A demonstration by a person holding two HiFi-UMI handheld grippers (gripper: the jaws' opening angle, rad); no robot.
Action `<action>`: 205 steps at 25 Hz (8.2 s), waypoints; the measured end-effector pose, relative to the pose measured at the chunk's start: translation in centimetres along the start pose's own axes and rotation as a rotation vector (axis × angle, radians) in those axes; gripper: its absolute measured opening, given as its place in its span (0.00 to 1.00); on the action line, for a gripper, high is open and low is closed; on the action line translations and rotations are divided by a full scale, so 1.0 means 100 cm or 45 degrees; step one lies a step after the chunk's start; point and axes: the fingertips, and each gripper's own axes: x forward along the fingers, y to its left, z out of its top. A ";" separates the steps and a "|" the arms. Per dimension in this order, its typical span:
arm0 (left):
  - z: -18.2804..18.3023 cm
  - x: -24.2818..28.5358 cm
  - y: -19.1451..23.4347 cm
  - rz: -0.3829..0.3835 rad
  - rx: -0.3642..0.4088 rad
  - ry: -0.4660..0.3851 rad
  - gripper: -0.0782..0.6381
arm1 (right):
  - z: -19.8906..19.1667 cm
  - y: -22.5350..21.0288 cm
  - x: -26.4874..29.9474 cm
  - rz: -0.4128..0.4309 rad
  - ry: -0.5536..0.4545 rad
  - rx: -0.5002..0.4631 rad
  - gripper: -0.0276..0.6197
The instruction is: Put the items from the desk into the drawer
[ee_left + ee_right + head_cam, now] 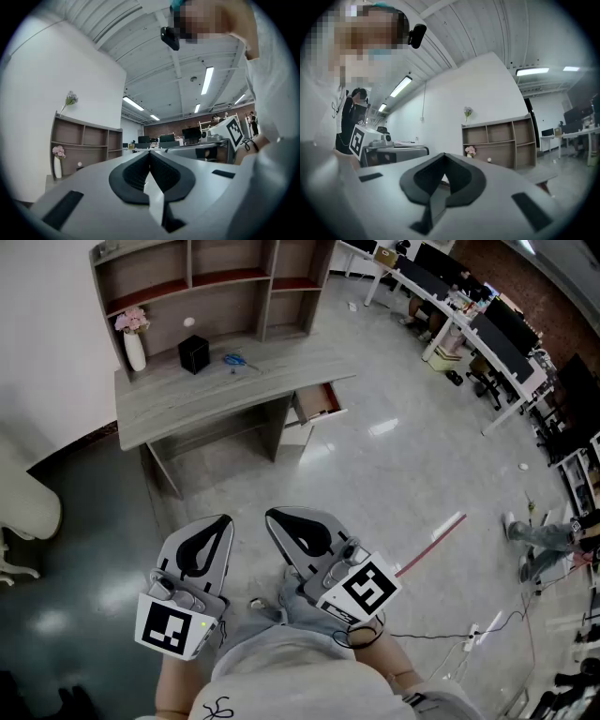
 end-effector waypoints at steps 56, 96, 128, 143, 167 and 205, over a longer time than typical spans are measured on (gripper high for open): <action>0.002 0.226 0.114 0.282 0.086 -0.039 0.12 | -0.002 -0.218 0.112 0.365 -0.015 -0.016 0.05; -0.027 0.304 0.298 -0.084 0.036 0.056 0.12 | -0.015 -0.305 0.285 -0.030 -0.026 0.048 0.05; -0.086 0.351 0.402 -0.132 -0.008 0.187 0.13 | -0.031 -0.367 0.381 -0.127 0.009 0.081 0.05; -0.160 0.433 0.423 -0.155 -0.041 0.404 0.13 | -0.054 -0.452 0.391 -0.187 0.071 0.137 0.05; -0.326 0.478 0.435 -0.291 0.047 0.960 0.21 | -0.085 -0.496 0.391 -0.214 0.122 0.226 0.05; -0.410 0.490 0.430 -0.371 0.204 1.285 0.18 | -0.112 -0.526 0.392 -0.224 0.170 0.284 0.05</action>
